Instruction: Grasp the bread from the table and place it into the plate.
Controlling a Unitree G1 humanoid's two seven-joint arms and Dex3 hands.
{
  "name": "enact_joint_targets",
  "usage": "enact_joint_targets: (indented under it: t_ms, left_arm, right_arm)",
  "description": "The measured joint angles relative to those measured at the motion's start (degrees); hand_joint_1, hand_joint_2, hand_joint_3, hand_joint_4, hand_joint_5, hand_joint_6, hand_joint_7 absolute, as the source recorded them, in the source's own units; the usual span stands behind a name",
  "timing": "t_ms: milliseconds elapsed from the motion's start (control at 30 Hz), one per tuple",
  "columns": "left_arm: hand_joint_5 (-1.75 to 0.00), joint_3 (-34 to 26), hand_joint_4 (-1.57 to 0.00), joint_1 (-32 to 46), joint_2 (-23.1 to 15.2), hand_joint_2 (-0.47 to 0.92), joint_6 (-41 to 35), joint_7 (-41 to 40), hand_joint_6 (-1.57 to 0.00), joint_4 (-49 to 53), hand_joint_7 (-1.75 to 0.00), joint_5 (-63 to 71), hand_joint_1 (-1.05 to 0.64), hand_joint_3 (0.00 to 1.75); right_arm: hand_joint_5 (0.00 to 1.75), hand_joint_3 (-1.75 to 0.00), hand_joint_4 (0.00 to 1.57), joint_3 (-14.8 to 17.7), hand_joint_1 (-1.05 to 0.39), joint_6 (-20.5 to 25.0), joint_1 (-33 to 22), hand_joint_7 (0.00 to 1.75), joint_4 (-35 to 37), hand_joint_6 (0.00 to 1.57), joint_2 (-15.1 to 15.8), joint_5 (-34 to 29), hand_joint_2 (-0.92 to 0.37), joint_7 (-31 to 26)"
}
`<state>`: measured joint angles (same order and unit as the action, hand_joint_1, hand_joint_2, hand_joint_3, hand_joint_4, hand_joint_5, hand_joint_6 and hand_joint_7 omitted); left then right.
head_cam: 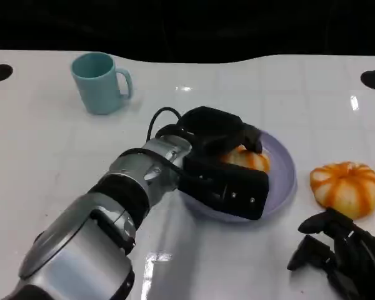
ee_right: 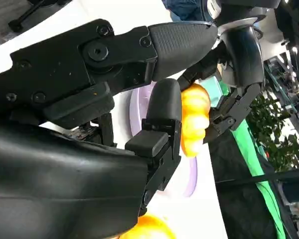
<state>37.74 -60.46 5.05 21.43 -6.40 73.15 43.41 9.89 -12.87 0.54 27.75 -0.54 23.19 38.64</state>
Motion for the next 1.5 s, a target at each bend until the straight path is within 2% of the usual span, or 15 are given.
enact_joint_targets:
  t_ms: [67,200,567,767,800,933,1033,1100,1200,1267,1300,1333,1433,1467,1500]
  left_arm:
    - [-0.44,1.6,-0.02,-1.1,-0.2,0.92,-2.5,3.7,-0.24,0.1,-0.02,1.9,-0.94,0.65]
    - [-0.32,2.5,0.0,-2.1,-1.3,0.92,-4.6,6.3,-0.19,-0.1,-0.01,2.4,-1.01,0.7]
    - [-0.26,2.5,0.0,-2.1,-1.8,0.92,-5.4,8.6,-0.17,-0.6,-0.01,2.3,-1.04,0.75]
    - [-0.23,0.0,0.0,-2.1,-3.2,0.92,-4.1,13.6,-0.16,-1.2,0.0,-0.5,-1.05,0.8]
    - [-0.23,-0.1,-0.03,-2.1,-3.3,0.92,-4.1,13.8,-0.17,-1.2,-0.01,-0.6,-1.02,0.76]
    - [-0.23,-5.3,-0.06,-1.9,-6.7,0.92,-0.4,17.2,-0.18,-4.3,-0.01,-6.6,-1.01,0.73]
    - [-0.23,-6.6,-0.06,-1.9,-8.3,0.92,-0.2,18.0,-0.18,-5.3,-0.01,-7.9,-1.01,0.73]
    - [-0.3,-8.0,-0.2,-0.9,-8.6,0.92,0.7,18.9,-0.28,-6.0,-0.06,-9.6,-0.92,0.63]
    - [-0.31,-14.8,-0.23,4.2,-9.3,0.92,7.7,20.1,-0.31,-9.9,-0.06,-18.6,-0.89,0.6]
    - [-0.31,-16.1,-0.23,5.9,-9.6,0.92,8.9,20.8,-0.31,-10.6,-0.06,-20.4,-0.89,0.59]
    - [-0.51,-16.4,-0.55,6.2,-9.7,0.92,8.9,21.1,-0.54,-10.7,-0.17,-20.5,-0.76,0.49]
    - [-0.6,-18.3,-0.66,7.3,-9.5,0.92,9.2,22.1,-0.64,-11.6,-0.21,-23.1,-0.71,0.46]
    - [-0.91,-27.1,-0.78,13.9,-6.6,0.92,13.0,25.5,-0.82,-16.3,-0.3,-37.5,-0.64,0.46]
    - [-0.95,-29.9,-0.79,16.5,-5.3,0.92,13.8,27.4,-0.84,-18.2,-0.31,-42.4,-0.64,0.45]
    - [-1.09,-32.5,-0.76,19.1,-4.3,0.92,14.0,29.6,-0.88,-20.1,-0.36,-46.9,-0.62,0.42]
  right_arm:
    - [1.51,-0.25,0.64,0.0,-0.53,0.7,0.0,1.23,-0.3,0.58,-0.1,0.0,-0.92,-0.3]
    - [1.51,-0.26,0.64,0.1,-0.53,1.2,-0.1,1.23,-0.6,0.58,-0.1,0.0,-0.92,-0.6]
    - [1.51,-0.26,0.63,0.1,-0.53,1.2,-0.2,1.24,-0.7,0.57,-0.1,0.0,-0.92,-0.6]
    - [1.5,-0.25,0.63,0.1,-0.53,1.2,-0.2,1.23,-0.7,0.57,0.0,0.0,-0.92,-0.6]
    - [1.51,-0.25,0.64,0.1,-0.54,1.2,-0.2,1.23,-0.7,0.57,0.0,0.0,-0.92,-0.6]
    - [1.51,-0.26,0.64,0.1,-0.54,1.0,-0.1,1.23,-0.6,0.57,0.0,0.0,-0.92,-0.3]
    - [1.52,-0.26,0.64,0.2,-0.54,0.9,-0.1,1.24,-0.5,0.57,0.1,0.0,-0.92,-0.3]
    - [1.51,-0.26,0.63,0.2,-0.52,0.9,0.0,1.23,-0.5,0.57,0.0,0.0,-0.92,-0.2]
    - [1.51,-0.26,0.63,0.3,-0.52,0.9,0.0,1.22,-0.4,0.57,0.1,0.1,-0.92,-0.1]
    - [1.51,-0.26,0.63,0.4,-0.52,0.9,0.0,1.21,-0.4,0.57,0.1,0.1,-0.92,-0.1]
    - [1.51,-0.26,0.63,0.4,-0.52,0.9,0.0,1.21,-0.4,0.58,0.1,0.1,-0.92,-0.1]
    - [1.51,-0.26,0.63,0.3,-0.53,0.9,0.1,1.21,-0.4,0.58,0.0,0.0,-0.92,-0.1]
    - [1.51,-0.26,0.63,0.3,-0.53,0.9,0.1,1.21,-0.3,0.58,0.0,0.0,-0.92,0.0]
    - [1.51,-0.26,0.63,0.3,-0.52,0.9,0.1,1.21,-0.3,0.58,-0.1,0.0,-0.92,0.0]
    - [1.51,-0.26,0.63,0.3,-0.53,0.9,0.1,1.21,-0.3,0.59,-0.1,0.0,-0.92,0.1]
